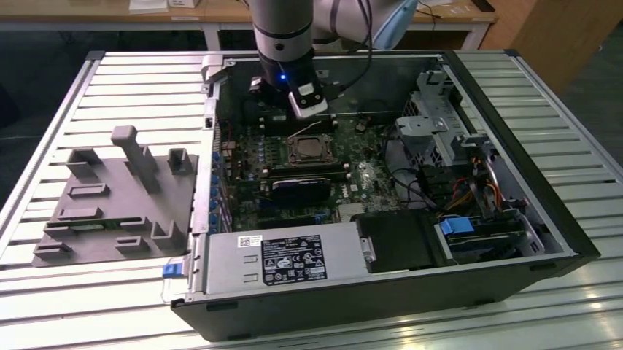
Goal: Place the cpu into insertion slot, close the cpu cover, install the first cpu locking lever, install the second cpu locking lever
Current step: 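Install the first cpu locking lever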
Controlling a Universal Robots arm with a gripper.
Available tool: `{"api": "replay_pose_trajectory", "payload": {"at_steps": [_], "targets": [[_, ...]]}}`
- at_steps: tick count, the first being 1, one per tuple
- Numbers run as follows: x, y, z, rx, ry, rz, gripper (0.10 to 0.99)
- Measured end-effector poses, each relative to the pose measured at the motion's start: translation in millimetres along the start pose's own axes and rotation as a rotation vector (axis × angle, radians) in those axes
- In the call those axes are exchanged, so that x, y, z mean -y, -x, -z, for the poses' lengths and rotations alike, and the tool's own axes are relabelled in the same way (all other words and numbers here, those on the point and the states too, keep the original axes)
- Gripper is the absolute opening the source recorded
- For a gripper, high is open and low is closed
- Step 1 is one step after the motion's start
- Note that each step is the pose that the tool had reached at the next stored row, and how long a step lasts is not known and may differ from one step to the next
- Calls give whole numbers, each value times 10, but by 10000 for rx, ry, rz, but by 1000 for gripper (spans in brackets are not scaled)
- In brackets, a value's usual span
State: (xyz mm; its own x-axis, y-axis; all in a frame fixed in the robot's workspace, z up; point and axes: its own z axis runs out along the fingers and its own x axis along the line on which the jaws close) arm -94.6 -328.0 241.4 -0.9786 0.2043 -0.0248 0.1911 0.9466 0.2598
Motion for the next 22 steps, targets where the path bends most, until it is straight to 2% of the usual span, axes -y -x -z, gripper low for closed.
{"api": "replay_pose_trajectory", "payload": {"at_steps": [9, 12, 22], "targets": [[-24, 176, -51, -6, 0, -2, 106], [-24, 189, -62, -8, -1, 9, 106], [-8, 188, -117, 190, 49, 77, 106]]}}
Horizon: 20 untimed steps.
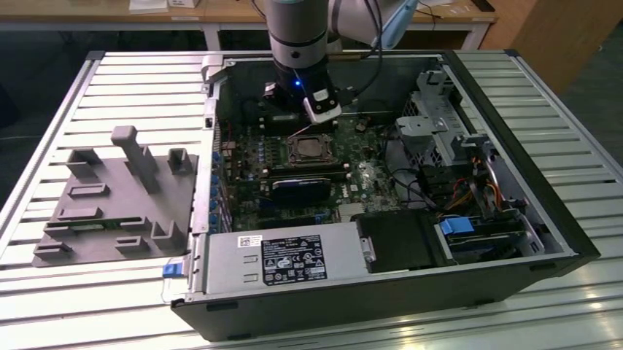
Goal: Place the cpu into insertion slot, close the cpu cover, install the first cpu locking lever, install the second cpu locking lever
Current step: 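Install the first cpu locking lever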
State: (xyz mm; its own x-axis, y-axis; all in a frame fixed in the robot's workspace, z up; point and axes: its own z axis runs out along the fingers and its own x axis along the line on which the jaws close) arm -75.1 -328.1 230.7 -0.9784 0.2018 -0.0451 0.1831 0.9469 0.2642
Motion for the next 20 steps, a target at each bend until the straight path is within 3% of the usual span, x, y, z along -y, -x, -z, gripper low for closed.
{"api": "replay_pose_trajectory", "payload": {"at_steps": [8, 14, 20], "targets": [[3, 0, -9, 34, 2, 9, 106], [-2, -2, -16, 96, -227, 15, 106], [-38, 8, -45, 99, -245, 18, 106]]}}
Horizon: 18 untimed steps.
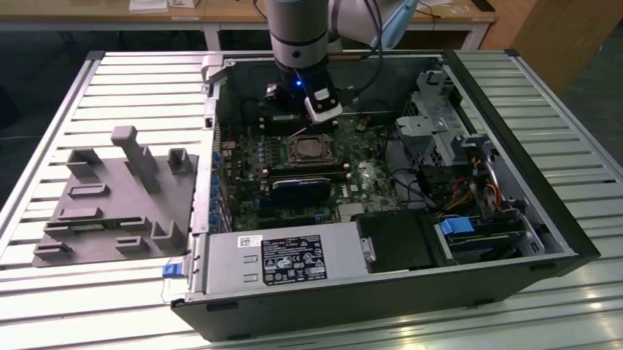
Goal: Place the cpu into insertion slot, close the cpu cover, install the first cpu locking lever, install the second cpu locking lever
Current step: 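Install the first cpu locking lever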
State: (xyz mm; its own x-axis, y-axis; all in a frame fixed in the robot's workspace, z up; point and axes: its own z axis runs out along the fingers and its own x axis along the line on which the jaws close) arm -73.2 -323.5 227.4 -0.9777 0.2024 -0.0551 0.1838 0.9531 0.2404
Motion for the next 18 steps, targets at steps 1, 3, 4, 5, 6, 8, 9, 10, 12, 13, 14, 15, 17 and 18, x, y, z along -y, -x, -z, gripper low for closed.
{"api": "replay_pose_trajectory", "payload": {"at_steps": [1, 3, 4, 5, 6, 8, 9, 10, 12, 13, 14, 15, 17, 18], "targets": [[-9, 6, -6, -1, 0, 0, 106], [-28, 21, -19, 1, -1, 0, 106], [-38, 30, -26, 1, -3, 0, 106], [-46, 36, -32, 1, -6, 0, 106], [-52, 40, -37, 1, -8, -1, 106], [-57, 44, -47, 3, -9, 0, 106], [-59, 43, -50, 4, -17, 1, 106], [-61, 42, -54, 11, -27, 3, 106], [-59, 41, -64, 105, -26, 27, 106], [-58, 40, -68, 190, -16, 47, 106], [-57, 37, -72, 282, -1, 69, 106], [-56, 34, -76, 376, 19, 92, 106], [-51, 22, -88, 544, 57, 131, 106], [-48, 13, -93, 599, 71, 144, 106]]}}
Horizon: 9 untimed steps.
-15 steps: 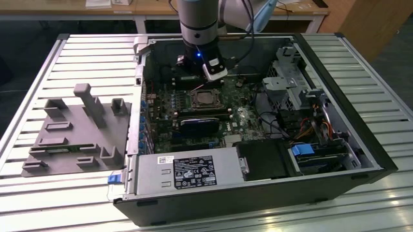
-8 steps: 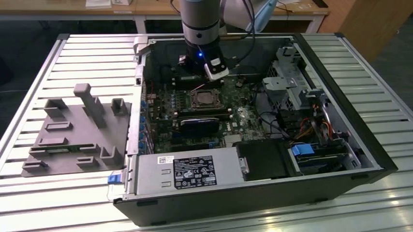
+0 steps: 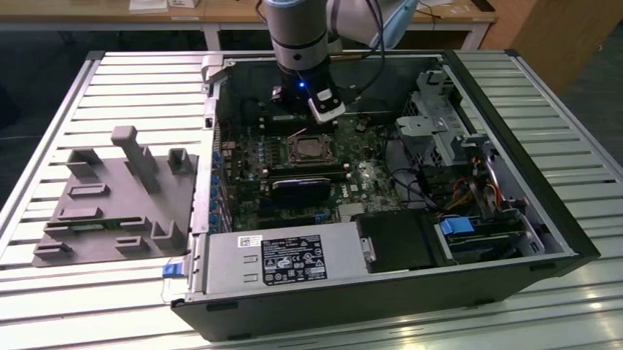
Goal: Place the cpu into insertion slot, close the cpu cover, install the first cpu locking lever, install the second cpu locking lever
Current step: 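Install the first cpu locking lever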
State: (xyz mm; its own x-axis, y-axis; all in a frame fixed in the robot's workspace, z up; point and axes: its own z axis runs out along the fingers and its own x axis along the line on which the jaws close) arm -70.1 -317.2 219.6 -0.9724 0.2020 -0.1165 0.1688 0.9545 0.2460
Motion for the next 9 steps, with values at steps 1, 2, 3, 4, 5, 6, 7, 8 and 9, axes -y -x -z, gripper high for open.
{"api": "replay_pose_trajectory", "payload": {"at_steps": [1, 2, 3, 4, 5, 6, 7, 8, 9], "targets": [[3, -11, -2, 45, 9, 11, 106], [6, -24, -4, 92, 18, 22, 106], [9, -34, -8, 150, 32, 36, 106], [12, -47, -11, 237, 51, 56, 106], [16, -64, -12, 346, 73, 81, 106], [20, -82, -12, 473, 100, 111, 106], [24, -103, -12, 607, 127, 142, 106], [28, -119, -13, 721, 153, 166, 106], [30, -131, -16, 820, 173, 190, 106]]}}
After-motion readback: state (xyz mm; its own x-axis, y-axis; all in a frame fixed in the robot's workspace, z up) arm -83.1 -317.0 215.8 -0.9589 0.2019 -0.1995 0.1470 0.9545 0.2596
